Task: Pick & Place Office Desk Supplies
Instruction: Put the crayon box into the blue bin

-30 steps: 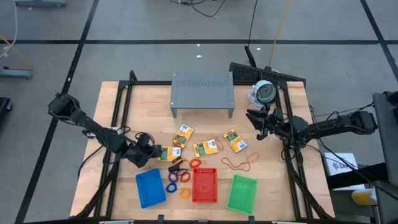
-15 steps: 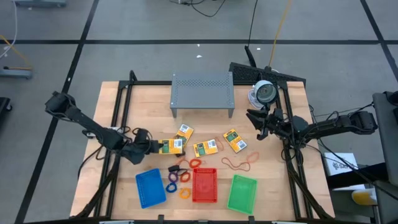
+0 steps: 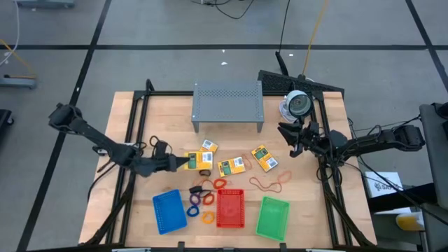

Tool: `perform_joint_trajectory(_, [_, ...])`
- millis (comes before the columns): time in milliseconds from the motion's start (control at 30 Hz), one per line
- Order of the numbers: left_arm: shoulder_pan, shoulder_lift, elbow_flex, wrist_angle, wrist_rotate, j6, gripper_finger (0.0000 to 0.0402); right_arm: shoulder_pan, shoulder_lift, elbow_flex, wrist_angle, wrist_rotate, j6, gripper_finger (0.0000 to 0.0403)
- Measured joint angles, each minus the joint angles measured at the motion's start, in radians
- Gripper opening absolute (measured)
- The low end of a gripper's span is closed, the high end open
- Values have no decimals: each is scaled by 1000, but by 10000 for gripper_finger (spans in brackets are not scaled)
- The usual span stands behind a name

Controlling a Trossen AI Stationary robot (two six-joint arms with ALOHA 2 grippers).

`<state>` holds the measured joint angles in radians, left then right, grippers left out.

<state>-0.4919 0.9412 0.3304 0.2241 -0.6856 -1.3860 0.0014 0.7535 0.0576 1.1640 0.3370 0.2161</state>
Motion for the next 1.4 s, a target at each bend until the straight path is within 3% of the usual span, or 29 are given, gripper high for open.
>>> perform_joint_trajectory(333, [64,1,0,95,264,165,0,0,0,0,0,1,2,93])
perform_joint_trajectory(733, [139,1,0,134,495,251,0,0,0,0,22,1,34,93])
perform_joint_trajectory(1033, [103,-4,0,116,703,134,0,0,0,0,22,0,58,93])
perform_joint_trajectory(1400, [69,-129,0,-126,929,-25,0,0,0,0,29,-2,60,93])
